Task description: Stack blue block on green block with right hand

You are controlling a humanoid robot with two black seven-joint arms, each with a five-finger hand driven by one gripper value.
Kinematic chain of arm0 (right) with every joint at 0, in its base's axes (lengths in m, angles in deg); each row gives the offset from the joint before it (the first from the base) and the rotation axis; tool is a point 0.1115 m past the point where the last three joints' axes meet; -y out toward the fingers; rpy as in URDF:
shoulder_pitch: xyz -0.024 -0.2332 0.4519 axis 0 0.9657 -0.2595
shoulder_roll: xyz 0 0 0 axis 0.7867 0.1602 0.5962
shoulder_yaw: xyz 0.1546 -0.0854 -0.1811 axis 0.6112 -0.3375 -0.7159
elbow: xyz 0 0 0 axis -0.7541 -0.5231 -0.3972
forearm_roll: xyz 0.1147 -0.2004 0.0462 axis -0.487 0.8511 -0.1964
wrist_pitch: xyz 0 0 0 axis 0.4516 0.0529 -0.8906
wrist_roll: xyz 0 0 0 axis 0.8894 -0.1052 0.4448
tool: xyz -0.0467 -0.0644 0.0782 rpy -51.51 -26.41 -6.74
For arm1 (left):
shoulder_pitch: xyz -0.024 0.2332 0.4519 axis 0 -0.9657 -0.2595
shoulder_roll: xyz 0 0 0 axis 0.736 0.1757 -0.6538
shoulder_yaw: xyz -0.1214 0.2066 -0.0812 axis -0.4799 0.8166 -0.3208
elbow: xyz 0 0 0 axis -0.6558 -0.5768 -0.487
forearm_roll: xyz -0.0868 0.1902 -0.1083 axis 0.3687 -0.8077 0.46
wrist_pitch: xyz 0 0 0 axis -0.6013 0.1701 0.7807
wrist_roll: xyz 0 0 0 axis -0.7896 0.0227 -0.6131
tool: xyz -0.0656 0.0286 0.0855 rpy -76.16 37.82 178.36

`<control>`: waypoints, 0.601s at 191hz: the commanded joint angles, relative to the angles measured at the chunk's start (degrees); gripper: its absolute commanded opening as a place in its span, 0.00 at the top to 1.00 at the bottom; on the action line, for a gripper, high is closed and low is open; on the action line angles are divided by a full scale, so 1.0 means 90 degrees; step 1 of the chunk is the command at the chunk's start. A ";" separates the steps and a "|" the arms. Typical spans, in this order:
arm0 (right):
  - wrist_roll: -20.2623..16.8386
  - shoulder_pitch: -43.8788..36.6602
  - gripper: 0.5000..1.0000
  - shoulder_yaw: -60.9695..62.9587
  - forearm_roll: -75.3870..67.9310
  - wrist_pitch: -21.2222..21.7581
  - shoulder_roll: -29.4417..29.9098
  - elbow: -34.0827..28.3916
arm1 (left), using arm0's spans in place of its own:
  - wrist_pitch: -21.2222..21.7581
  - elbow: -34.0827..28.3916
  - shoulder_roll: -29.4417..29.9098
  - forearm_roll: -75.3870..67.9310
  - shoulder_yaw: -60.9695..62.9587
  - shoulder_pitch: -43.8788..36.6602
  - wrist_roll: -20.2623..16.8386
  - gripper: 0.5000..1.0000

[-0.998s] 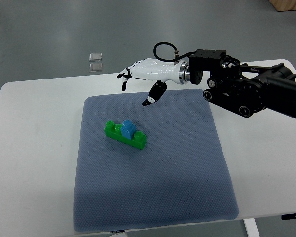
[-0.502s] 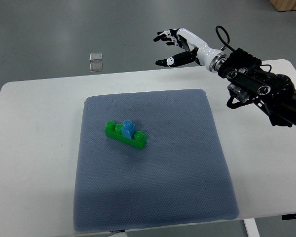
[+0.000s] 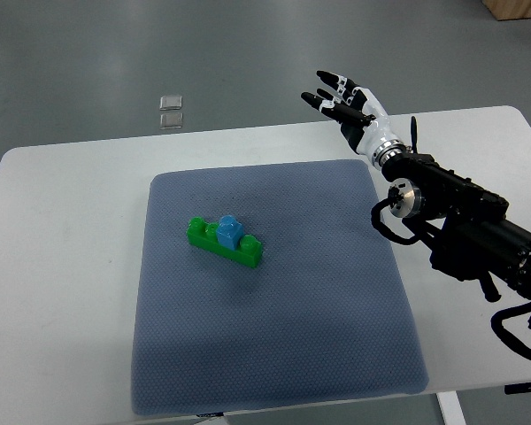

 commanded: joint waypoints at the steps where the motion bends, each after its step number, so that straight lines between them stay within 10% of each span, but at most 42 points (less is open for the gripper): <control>1: 0.0065 0.0073 0.18 0.0170 -0.0477 -0.0066 0.0094 0.0005 | 0.0001 0.0000 0.0000 0.0000 0.0005 0.0003 0.0000 0.00; 115: 0.0309 0.0347 0.18 0.0249 -0.0486 -0.0232 0.0104 0.0200 | 0.0001 0.0000 0.0000 0.0000 -0.0005 -0.0007 0.0000 0.00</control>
